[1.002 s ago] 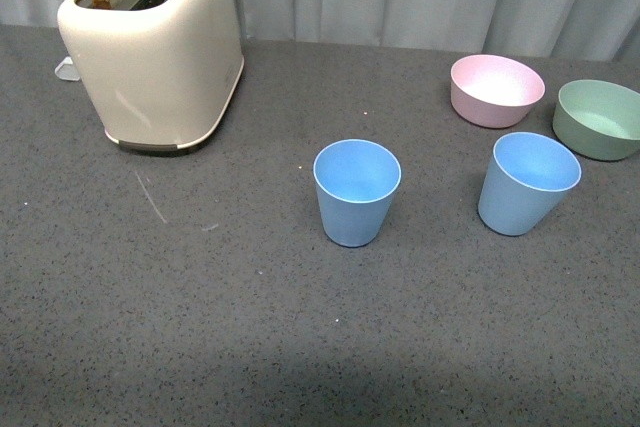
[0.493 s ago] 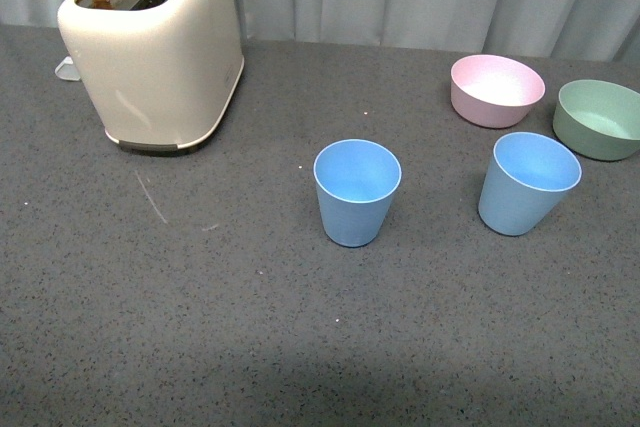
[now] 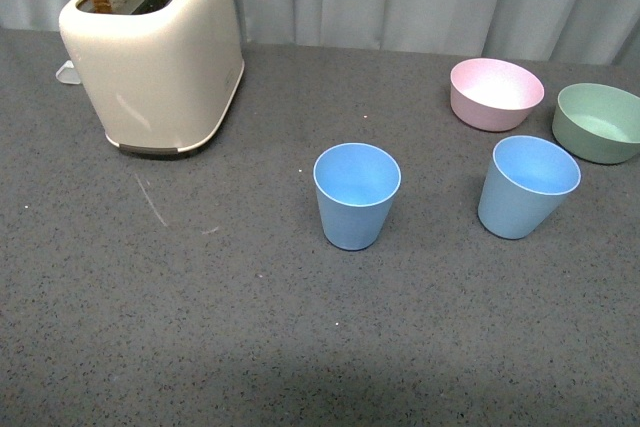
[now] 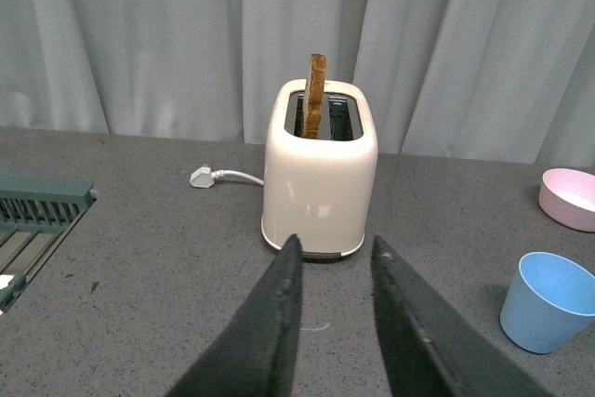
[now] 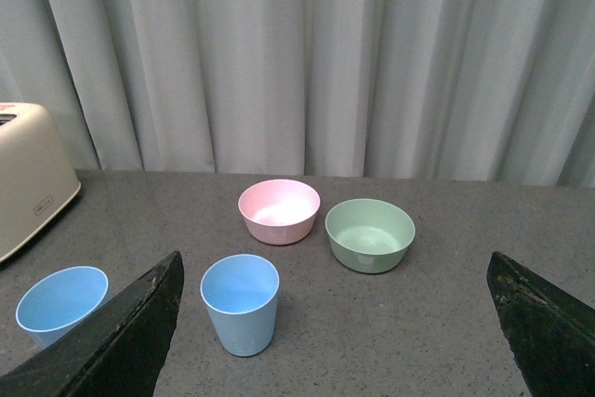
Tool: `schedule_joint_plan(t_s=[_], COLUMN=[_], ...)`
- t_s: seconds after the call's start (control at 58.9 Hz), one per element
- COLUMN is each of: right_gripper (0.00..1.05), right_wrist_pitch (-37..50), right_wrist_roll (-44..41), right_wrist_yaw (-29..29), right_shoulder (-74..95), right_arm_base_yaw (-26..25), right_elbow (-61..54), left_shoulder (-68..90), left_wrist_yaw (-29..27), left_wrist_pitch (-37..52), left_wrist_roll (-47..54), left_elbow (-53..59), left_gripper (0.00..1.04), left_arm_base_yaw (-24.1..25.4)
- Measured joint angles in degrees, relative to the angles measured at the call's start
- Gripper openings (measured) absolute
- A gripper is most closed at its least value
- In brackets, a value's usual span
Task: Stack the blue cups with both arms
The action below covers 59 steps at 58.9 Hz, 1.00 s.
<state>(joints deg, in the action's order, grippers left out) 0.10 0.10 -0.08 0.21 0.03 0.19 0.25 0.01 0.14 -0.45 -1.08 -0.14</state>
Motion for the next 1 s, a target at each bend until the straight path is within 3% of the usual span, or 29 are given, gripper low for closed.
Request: schedule_joint_plan(t_s=[0.17,0.238,0.289,0.391,0.544,0.611,0.781,1.002], right_gripper=[0.95,0.95,0.95,0.95,0.95,0.95,0.95,0.95], right_wrist_pitch=[-0.11,-3.63,-3.28,1.75,20.72,24.28,18.6,10.05], right_wrist_roll=[-0.42,-6.6,-11.04,-11.85,-8.24,-6.49,-1.44,3.43], right_wrist_yaw=[-0.48,-6.8,-7.32,-7.72,-6.93,-6.05,-3.52,-0.96], right_shoulder=[0.09,3.15,7.19,15.72,42.95,54.25,81.35,99.21], right_arm_base_yaw=[-0.09,-1.77,-1.84,-2.03,-1.92,-1.88,-0.37,1.68], right_elbow=[0.0,1.2,1.51,2.71,8.15,12.22,27.17,43.41], left_shoulder=[0.0,0.0,0.0,0.0,0.0,0.0,0.0,0.0], left_wrist_yaw=[0.0,0.0,0.02,0.0,0.0,0.0,0.0,0.0], left_wrist_pitch=[0.0,0.0,0.0,0.0,0.0,0.0,0.0,0.0], left_wrist_roll=[0.0,0.02,0.02,0.04,0.15,0.15,0.15,0.15], left_elbow=[0.0,0.0,0.0,0.0,0.0,0.0,0.0,0.0], left_gripper=[0.57,0.71,0.82,0.99,0.98,0.98,0.98,0.98], left_arm_base_yaw=[0.0,0.0,0.0,0.0,0.0,0.0,0.0,0.0])
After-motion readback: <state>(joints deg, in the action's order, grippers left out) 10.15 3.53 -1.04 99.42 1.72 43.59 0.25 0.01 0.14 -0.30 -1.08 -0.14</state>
